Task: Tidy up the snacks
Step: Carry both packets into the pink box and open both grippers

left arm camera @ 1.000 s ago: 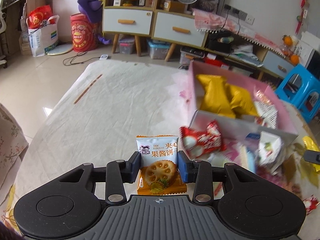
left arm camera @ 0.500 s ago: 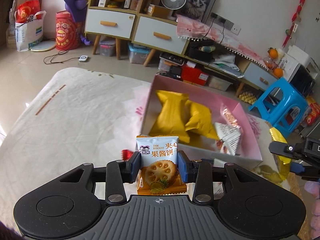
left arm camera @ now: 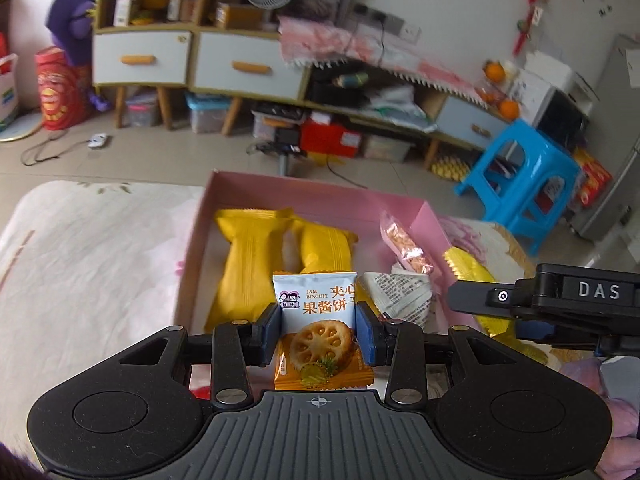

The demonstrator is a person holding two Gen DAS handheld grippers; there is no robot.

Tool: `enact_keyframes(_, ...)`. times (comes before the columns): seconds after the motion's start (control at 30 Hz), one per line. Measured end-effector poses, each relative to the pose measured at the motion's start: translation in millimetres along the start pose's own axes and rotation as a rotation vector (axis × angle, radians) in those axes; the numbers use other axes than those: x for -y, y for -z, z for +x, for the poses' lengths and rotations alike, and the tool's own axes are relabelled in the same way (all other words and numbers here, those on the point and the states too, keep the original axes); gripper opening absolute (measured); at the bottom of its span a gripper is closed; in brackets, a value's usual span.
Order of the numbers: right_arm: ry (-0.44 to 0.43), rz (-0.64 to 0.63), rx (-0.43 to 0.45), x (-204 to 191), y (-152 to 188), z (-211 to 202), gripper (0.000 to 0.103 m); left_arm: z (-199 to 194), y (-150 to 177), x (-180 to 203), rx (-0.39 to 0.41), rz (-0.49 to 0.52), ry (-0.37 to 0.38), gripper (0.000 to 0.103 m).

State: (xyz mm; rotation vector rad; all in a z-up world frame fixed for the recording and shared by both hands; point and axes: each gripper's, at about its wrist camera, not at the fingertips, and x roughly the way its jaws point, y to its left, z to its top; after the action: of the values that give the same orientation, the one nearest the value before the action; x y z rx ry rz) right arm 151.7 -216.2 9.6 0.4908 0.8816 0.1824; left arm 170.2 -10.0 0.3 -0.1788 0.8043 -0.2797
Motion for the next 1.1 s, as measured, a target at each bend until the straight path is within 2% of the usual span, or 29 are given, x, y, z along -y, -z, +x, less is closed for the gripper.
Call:
enact_keyframes(0.3, -0.001, -0.031, -0.062, -2.0, -8.9, 28.0, 0.065, 31.0, -4.6, -5.4, -0.046, 0.076, 0.028, 0.037)
enact_keyframes(0.47, 0.014, -0.053, -0.076, -2.5, -10.1, 39.3, 0.064, 39.1, -4.3, -7.1, -0.032, 0.099, 0.029, 0.037)
enact_keyframes(0.7, 0.046, -0.113, -0.069, -6.7, -7.1, 48.0, 0.063, 45.9, -3.2, -8.8, 0.003, 0.12, 0.025, 0.037)
enact_keyframes(0.83, 0.049, -0.124, -0.065, -7.4, -4.6, 47.1, 0.063, 52.7, -0.2, -11.8, -0.033, 0.134, 0.026, 0.037)
enact_keyframes(1.03, 0.035, -0.104, -0.058, -7.6, -9.3, 41.5, 0.07, 49.0, 0.0, -13.5, -0.037, 0.13, 0.038, 0.042)
enact_keyframes(1.1, 0.028, -0.101, -0.054, -7.9, -10.0, 39.5, 0.071, 46.9, 0.2, -12.5, -0.043, 0.139, 0.038, 0.051)
